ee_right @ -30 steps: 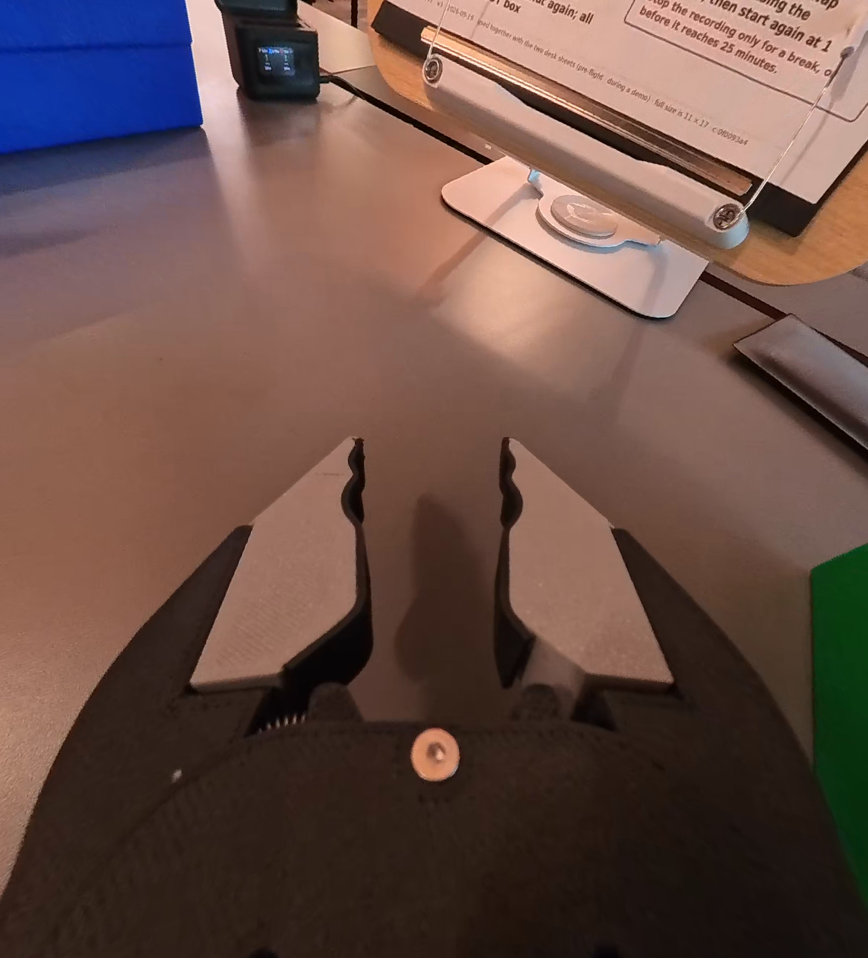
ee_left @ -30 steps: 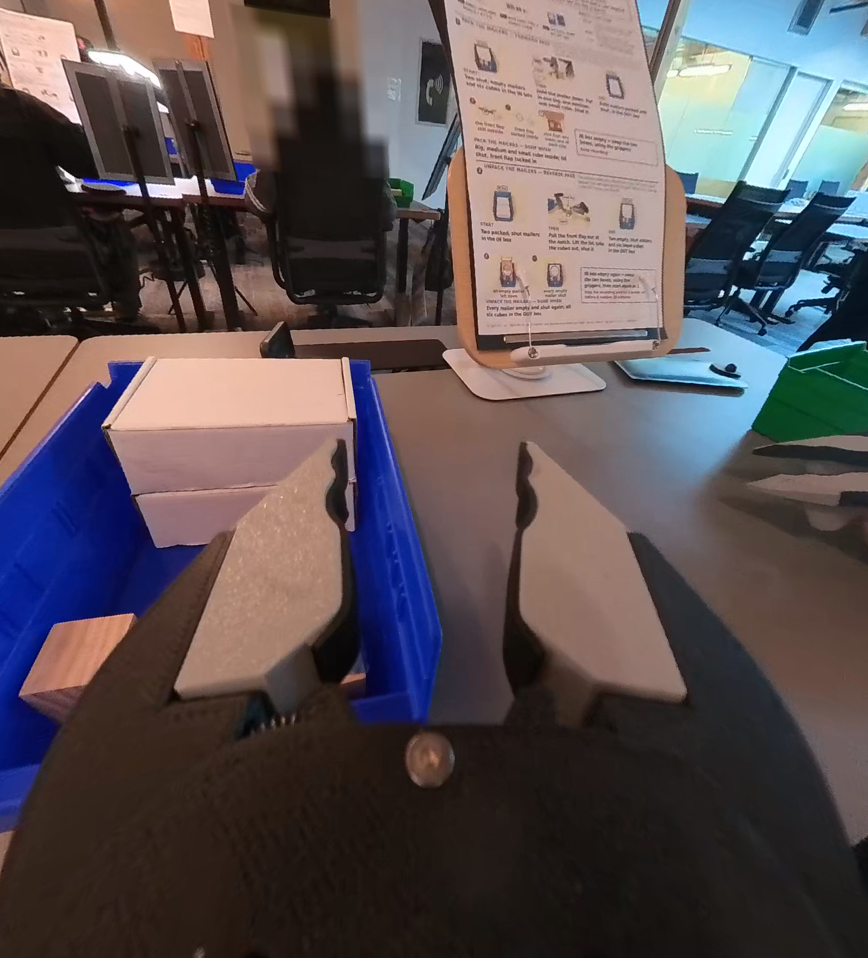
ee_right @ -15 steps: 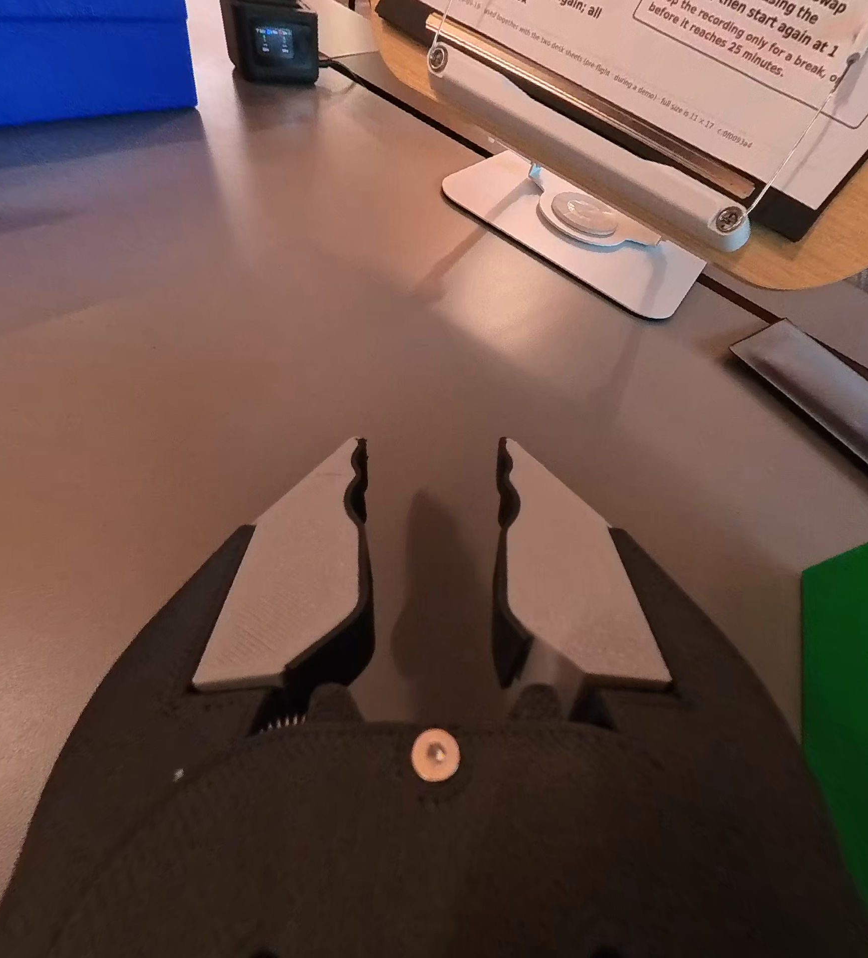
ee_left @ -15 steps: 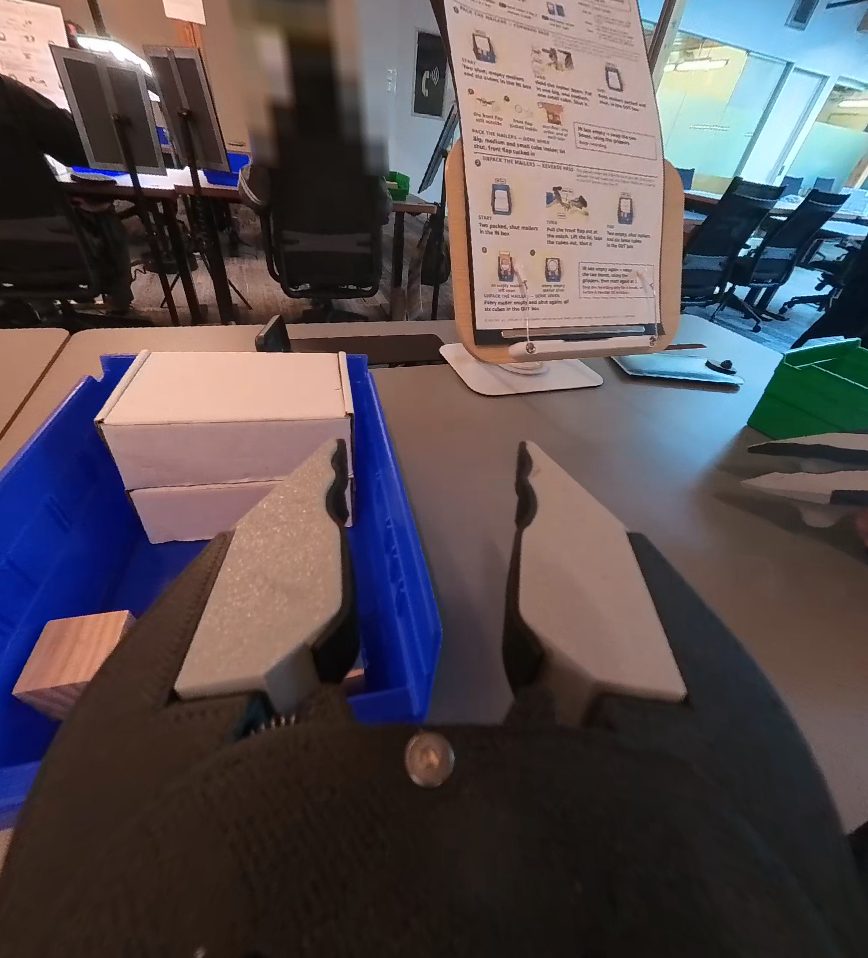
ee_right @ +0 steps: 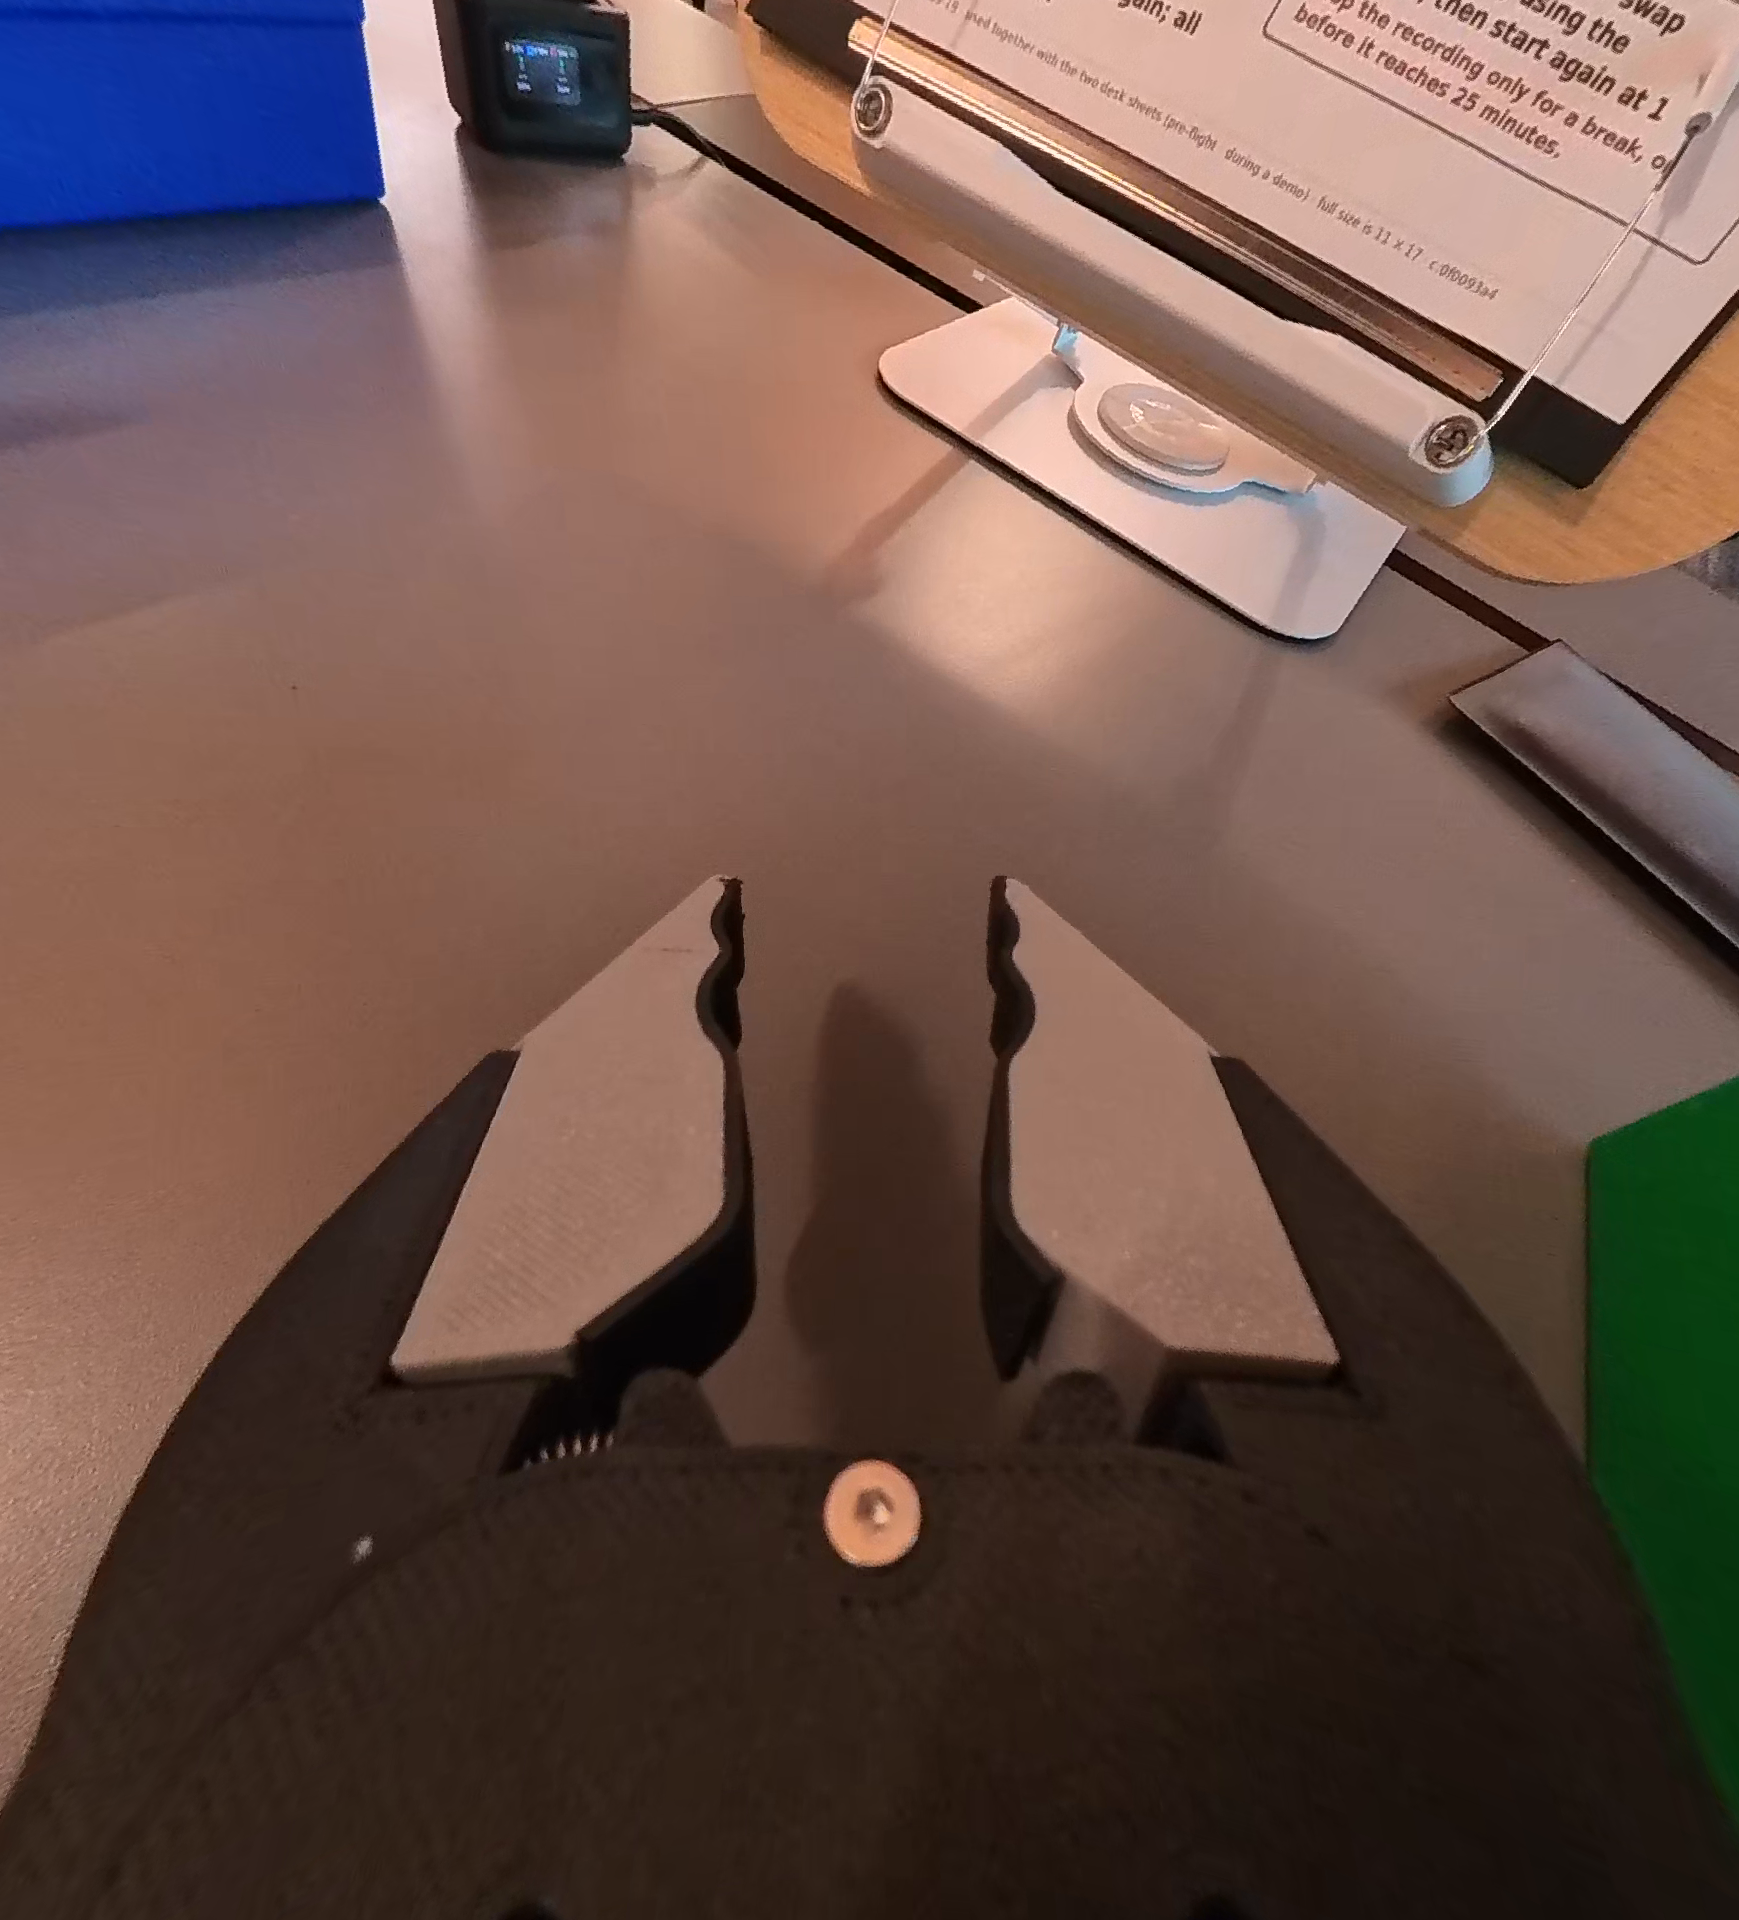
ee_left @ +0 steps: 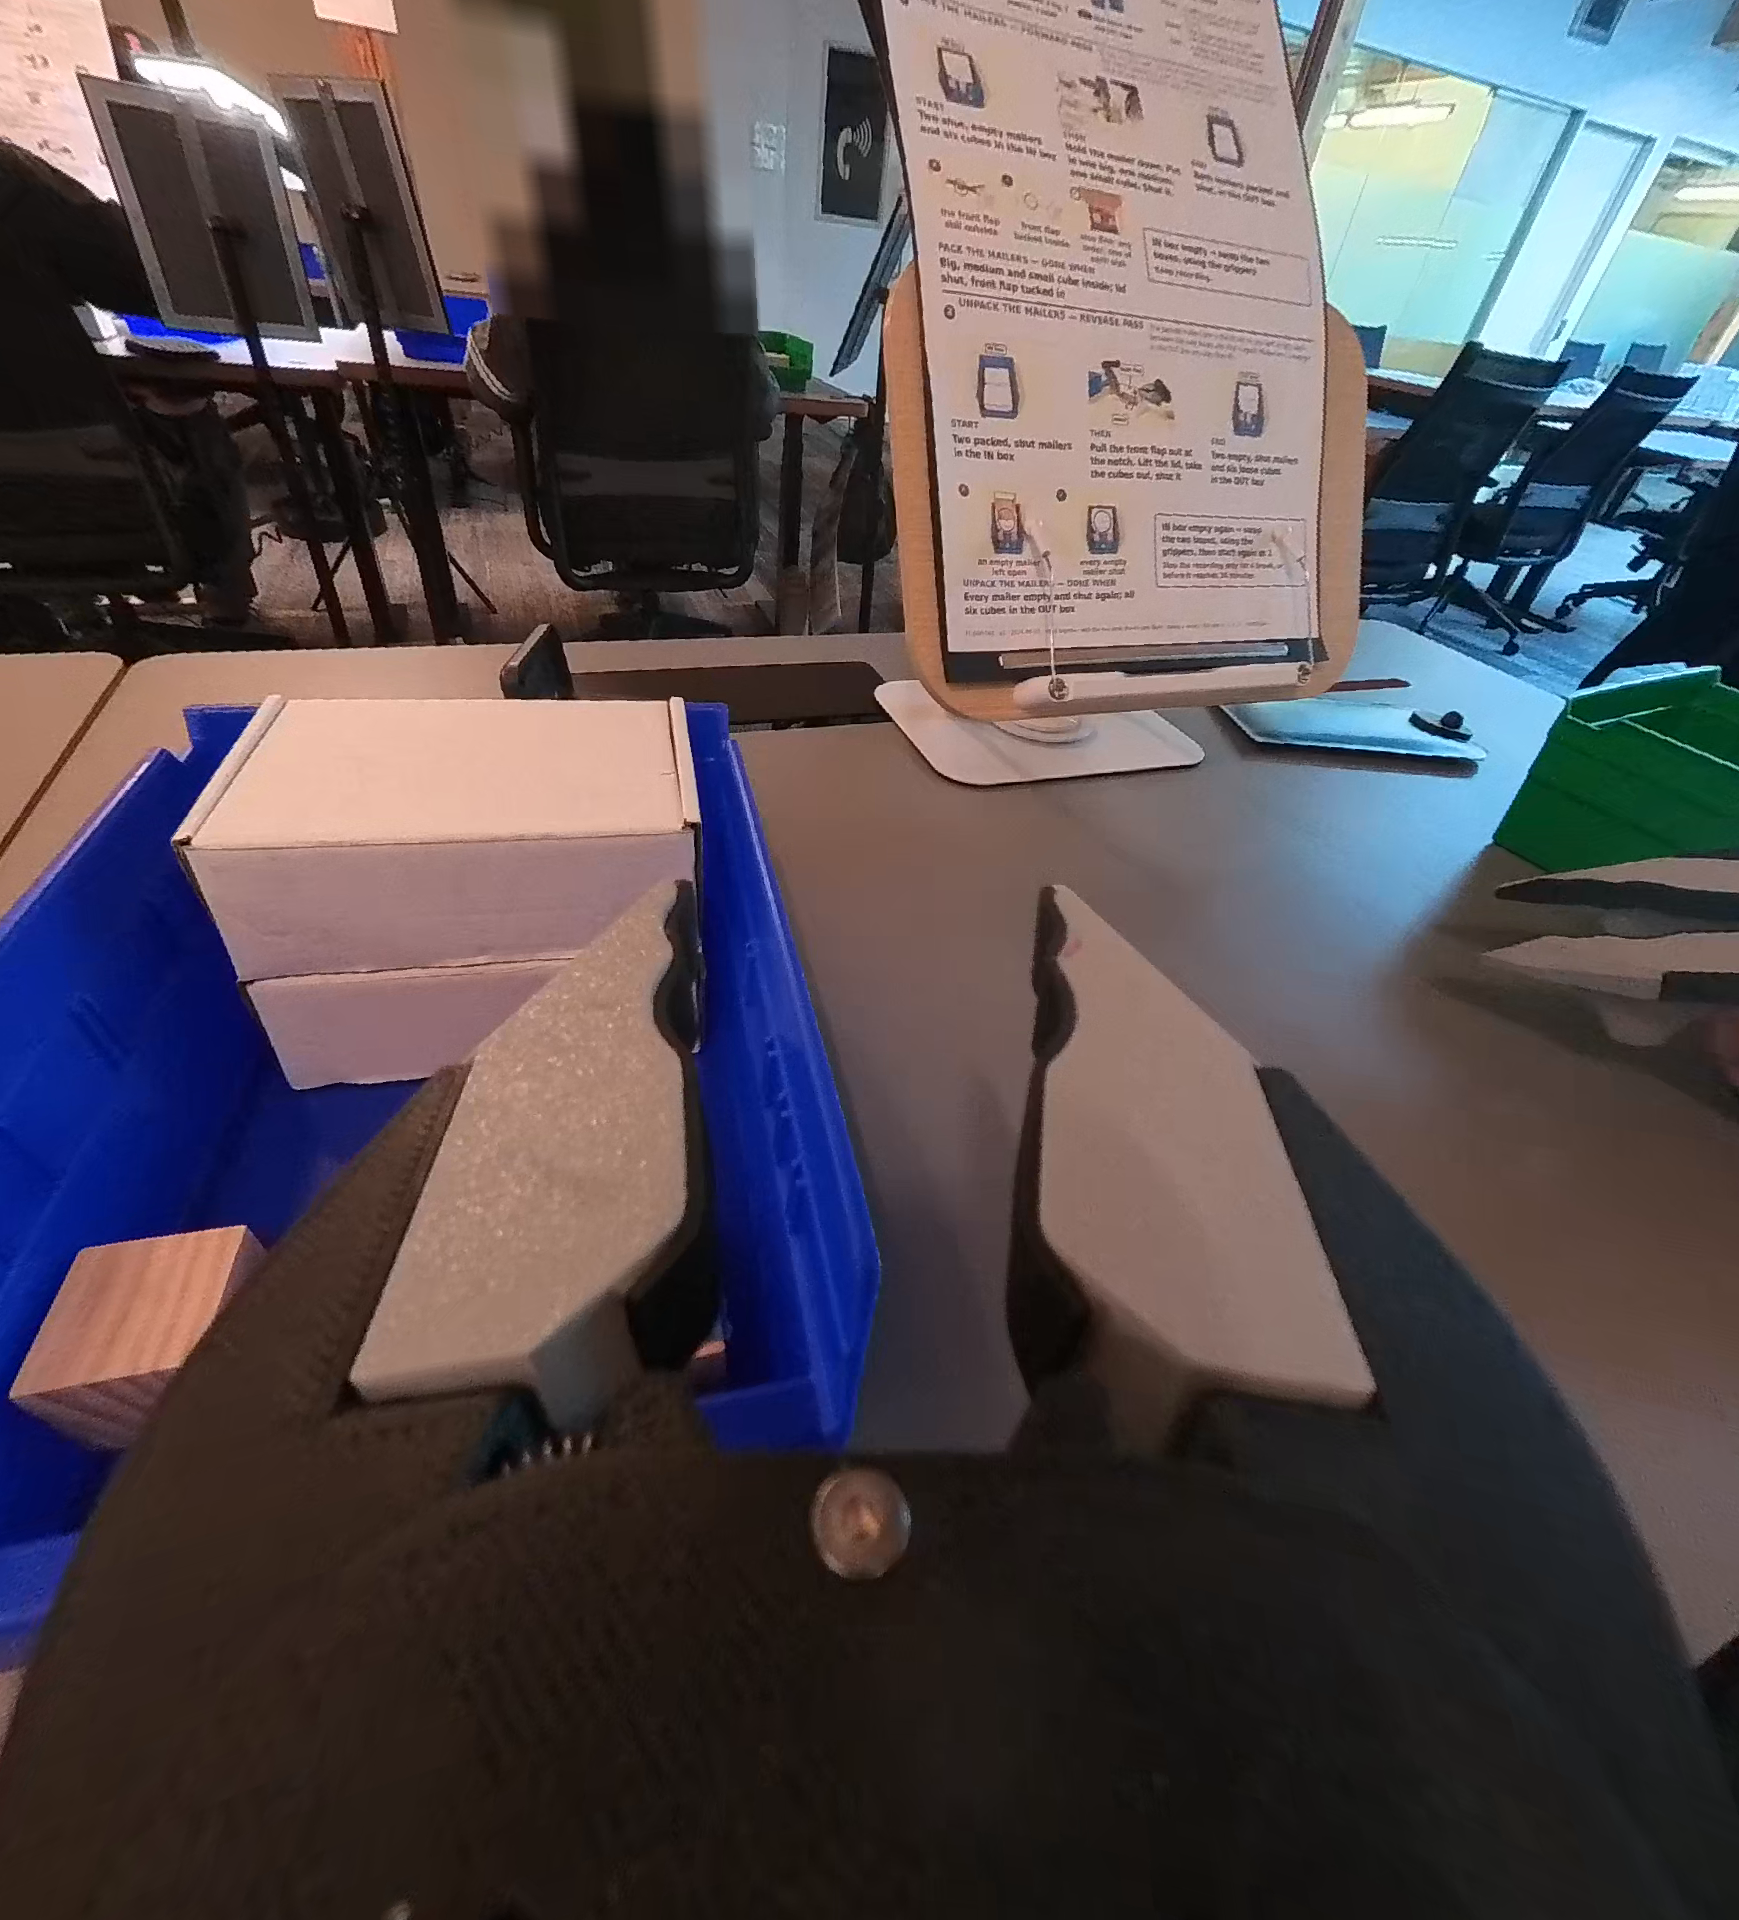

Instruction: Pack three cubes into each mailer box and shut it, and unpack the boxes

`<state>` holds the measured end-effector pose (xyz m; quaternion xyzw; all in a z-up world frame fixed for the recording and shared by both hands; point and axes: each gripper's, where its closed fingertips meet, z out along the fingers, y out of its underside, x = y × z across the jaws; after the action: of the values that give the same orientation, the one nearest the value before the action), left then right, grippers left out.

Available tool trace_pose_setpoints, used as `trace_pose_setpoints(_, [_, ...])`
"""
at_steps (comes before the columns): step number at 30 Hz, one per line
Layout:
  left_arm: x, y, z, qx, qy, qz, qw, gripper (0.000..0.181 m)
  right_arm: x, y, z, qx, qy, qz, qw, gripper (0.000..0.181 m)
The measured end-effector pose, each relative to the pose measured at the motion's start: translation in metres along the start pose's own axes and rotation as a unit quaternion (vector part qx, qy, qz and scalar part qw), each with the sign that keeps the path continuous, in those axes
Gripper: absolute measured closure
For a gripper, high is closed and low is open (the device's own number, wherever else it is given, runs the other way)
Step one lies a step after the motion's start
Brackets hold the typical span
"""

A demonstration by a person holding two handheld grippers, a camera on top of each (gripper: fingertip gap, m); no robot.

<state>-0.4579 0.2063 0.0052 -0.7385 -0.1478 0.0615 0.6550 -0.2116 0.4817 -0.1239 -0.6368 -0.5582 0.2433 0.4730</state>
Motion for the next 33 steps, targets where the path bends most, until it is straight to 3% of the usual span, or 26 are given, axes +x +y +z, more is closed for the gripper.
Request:
trace_pose_setpoints(15, [0.001,0.003,0.002,-0.007,0.003,0.006,1.000,0.117,0.000,0.000,0.000,-0.001,0.000,-0.005,1.000,0.138])
trace_pose_setpoints(25, [-0.034,0.003,-0.002,-0.001,-0.082,-0.027,0.996,0.117,0.000,0.000,0.000,-0.001,0.002,-0.007,1.000,0.138])
trace_pose_setpoints(33, [-0.030,0.003,0.000,-0.001,-0.072,-0.016,0.997,0.107,0.000,0.000,0.000,0.000,0.002,-0.005,1.000,0.138])
